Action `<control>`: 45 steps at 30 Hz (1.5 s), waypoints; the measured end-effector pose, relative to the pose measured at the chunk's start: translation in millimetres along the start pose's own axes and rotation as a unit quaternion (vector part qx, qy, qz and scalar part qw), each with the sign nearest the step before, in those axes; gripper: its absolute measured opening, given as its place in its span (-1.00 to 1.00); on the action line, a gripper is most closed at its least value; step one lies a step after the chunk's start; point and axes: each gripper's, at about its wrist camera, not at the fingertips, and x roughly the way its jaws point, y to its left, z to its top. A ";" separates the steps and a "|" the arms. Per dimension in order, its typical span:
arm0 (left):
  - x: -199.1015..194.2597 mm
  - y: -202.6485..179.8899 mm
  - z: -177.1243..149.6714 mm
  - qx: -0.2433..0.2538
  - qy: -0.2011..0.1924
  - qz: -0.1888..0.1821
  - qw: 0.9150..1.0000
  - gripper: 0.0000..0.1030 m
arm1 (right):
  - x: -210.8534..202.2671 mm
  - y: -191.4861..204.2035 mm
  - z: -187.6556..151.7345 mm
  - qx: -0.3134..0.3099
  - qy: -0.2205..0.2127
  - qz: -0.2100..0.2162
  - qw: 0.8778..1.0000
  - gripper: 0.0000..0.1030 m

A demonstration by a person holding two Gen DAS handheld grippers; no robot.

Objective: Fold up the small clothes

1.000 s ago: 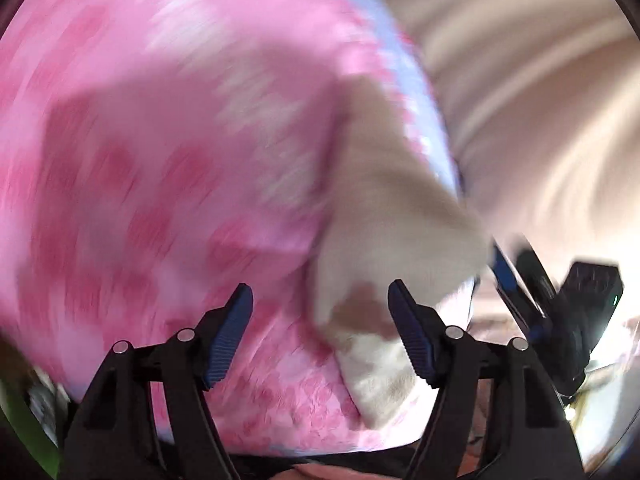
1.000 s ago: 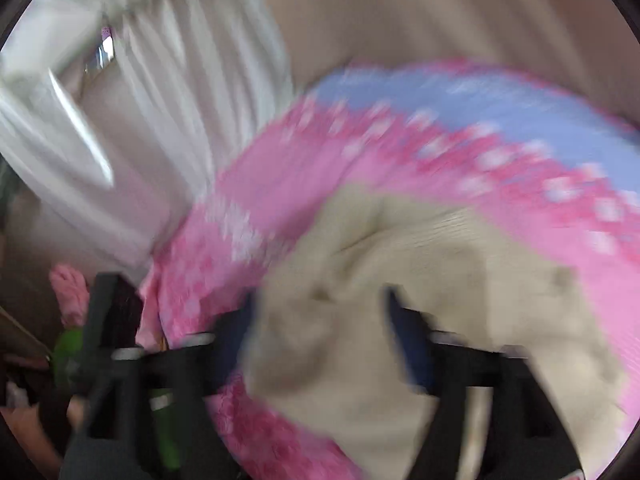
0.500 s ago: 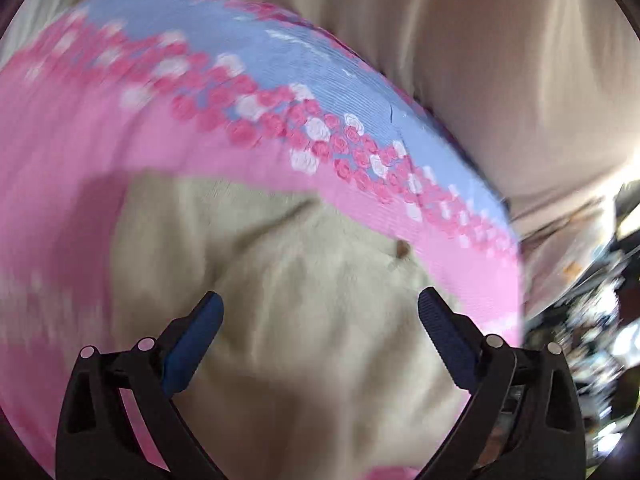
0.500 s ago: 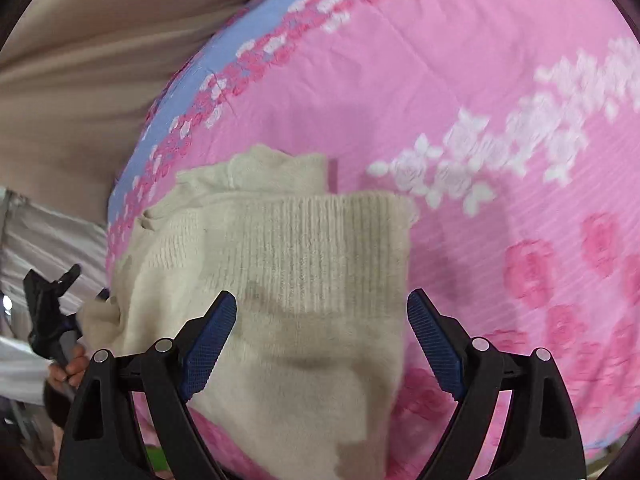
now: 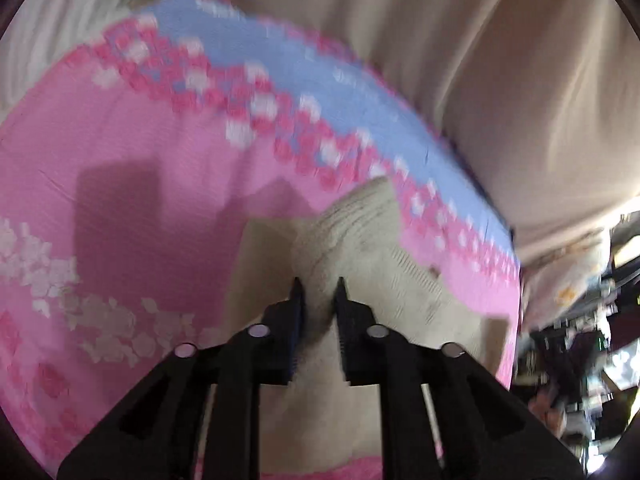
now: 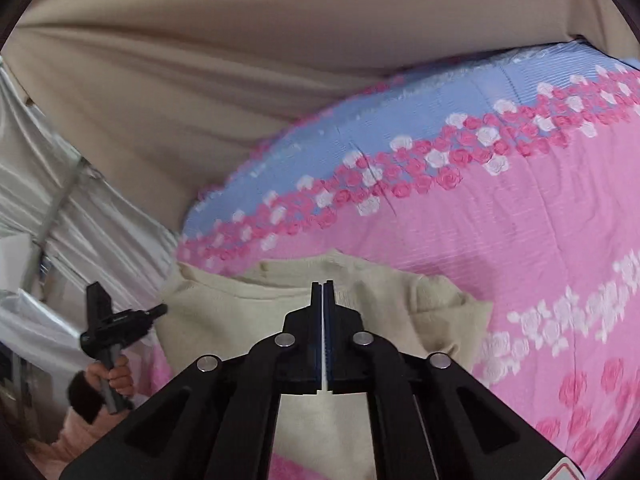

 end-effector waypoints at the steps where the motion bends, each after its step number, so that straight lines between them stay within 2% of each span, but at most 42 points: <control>1: 8.9 6.3 -1.9 0.002 0.013 0.021 1.000 -0.61 | 17.2 -6.6 -6.3 -0.005 0.026 -0.054 0.998 -0.34; 2: 17.3 11.9 -4.8 -0.002 0.019 0.031 0.999 -0.55 | 20.8 -19.0 -17.3 0.009 0.043 -0.054 0.998 -0.34; 3: 17.6 18.5 -10.2 -0.018 0.017 0.020 1.000 -0.47 | 22.6 -25.6 -27.1 0.028 0.050 -0.038 0.998 -0.29; 4: 13.1 23.8 -15.3 -0.035 0.008 0.010 0.999 -0.19 | 20.2 -28.2 -38.1 0.033 0.048 -0.039 0.998 -0.17; 5: 6.4 31.0 -24.2 -0.059 -0.012 0.001 0.998 0.29 | 17.2 -28.5 -47.1 0.028 0.041 -0.054 0.997 0.04; 7: -5.4 37.8 -38.9 -0.083 -0.042 0.016 0.996 0.72 | 13.2 -27.0 -61.1 0.014 0.033 -0.076 0.996 0.05; 8: -4.2 41.1 -45.4 -0.093 -0.047 0.030 0.994 0.74 | 12.3 -26.8 -64.2 0.015 0.032 -0.076 0.996 0.05; 10: 6.2 57.6 -56.0 -0.123 -0.031 0.047 0.991 0.74 | 11.6 -27.4 -65.7 0.023 0.031 -0.069 0.997 0.07; 12: 23.1 67.5 -62.0 -0.157 -0.007 0.052 0.986 0.79 | 17.6 -28.1 -64.1 0.030 0.036 -0.062 0.997 0.17; 13: 21.9 59.0 -62.9 -0.133 -0.039 0.045 0.989 0.68 | 15.9 -26.9 -62.8 0.034 0.037 -0.062 0.997 0.18; 14: 29.7 50.8 -60.2 -0.113 -0.026 0.023 0.993 -0.33 | 15.3 -26.1 -61.1 0.038 0.039 -0.058 0.997 0.19; 15: 42.3 43.7 -57.7 -0.113 0.012 -0.005 0.994 -0.70 | 14.1 -26.9 -60.5 0.042 0.037 -0.052 0.997 0.19; 16: 40.3 35.6 -56.8 -0.123 0.007 -0.007 0.992 -0.71 | 14.4 -26.1 -58.5 0.045 0.036 -0.048 0.997 0.19; 18: 19.1 -0.9 -51.1 -0.083 -0.021 -0.038 0.996 -0.75 | 14.2 -28.8 -56.0 0.044 0.037 -0.044 0.997 0.19; 19: 0.3 -37.2 -48.5 -0.048 -0.029 -0.071 0.996 -0.75 | 14.3 -31.3 -55.4 0.044 0.037 -0.044 0.997 0.19; 21: -15.7 -84.3 -49.4 -0.021 -0.023 -0.126 0.992 -0.75 | 14.3 -40.0 -53.0 0.049 0.038 -0.037 0.997 0.18; 22: -17.5 -120.1 -52.9 0.002 -0.005 -0.156 0.988 -0.75 | 12.5 -46.0 -50.4 0.056 0.036 -0.033 0.997 0.18; 24: -3.4 -184.4 -67.6 0.048 0.036 -0.186 0.981 -0.71 | 6.1 -56.1 -44.5 0.066 0.027 -0.024 0.997 0.19; 25: 10.7 -204.9 -74.7 0.063 0.058 -0.197 0.977 -0.68 | 1.7 -62.2 -40.8 0.067 0.022 -0.023 0.997 0.20; 27: 55.2 -246.0 -98.4 0.089 0.122 -0.219 0.964 -0.46 | -4.3 -74.1 -36.1 0.067 0.019 -0.024 0.997 0.28; 28: 83.5 -264.3 -115.0 0.101 0.162 -0.230 0.954 -0.39 | -7.6 -83.0 -35.0 0.069 0.020 -0.026 0.997 0.28; 29: 112.3 -278.9 -131.7 0.119 0.192 -0.217 0.950 -0.15 | -11.3 -91.3 -35.7 0.074 0.021 -0.030 0.997 0.28; 30: 130.2 -285.2 -144.1 0.131 0.210 -0.177 0.953 -0.05 | -15.9 -99.6 -37.4 0.080 0.023 -0.032 0.996 0.28; 31: 144.7 -288.8 -157.6 0.142 0.227 -0.134 0.954 -0.05 | -23.8 -109.1 -41.1 0.090 0.024 -0.027 0.995 0.28; 32: 146.9 -289.6 -161.3 0.139 0.232 -0.130 0.954 -0.04 | -31.3 -114.8 -44.8 0.097 0.026 -0.021 0.995 0.29; 34: 127.8 -283.9 -160.4 0.117 0.214 -0.166 0.956 0.01 | -46.7 -117.3 -56.2 0.102 0.034 0.013 0.994 0.34; 36: 95.6 -268.9 -150.1 0.099 0.157 -0.169 0.968 0.55 | -51.1 -106.7 -68.2 0.104 0.055 0.056 0.992 0.45; 37: 76.1 -258.0 -138.7 0.082 0.112 -0.163 0.977 0.62 | -48.0 -96.1 -75.6 0.107 0.071 0.084 0.988 0.50; 39: 39.9 -231.4 -111.8 0.049 0.040 -0.156 0.986 0.66 | -34.0 -73.1 -86.7 0.107 0.099 0.122 0.982 0.60; 40: 30.9 -222.0 -101.9 0.038 0.021 -0.146 0.988 0.66 | -21.1 -60.4 -91.1 0.105 0.114 0.135 0.979 0.64; 43: 7.1 -196.4 -76.8 0.017 -0.041 -0.101 0.994 0.66 | 17.9 -37.2 -97.0 0.099 0.143 0.110 0.979 0.68; 44: 2.3 -191.1 -73.6 0.012 -0.054 -0.092 0.994 0.66 | 26.9 -32.8 -96.7 0.103 0.144 0.113 0.978 0.63; 45: -1.0 -186.7 -70.0 0.008 -0.063 -0.090 0.994 0.67 | 31.5 -27.3 -94.0 0.100 0.141 0.122 0.977 0.02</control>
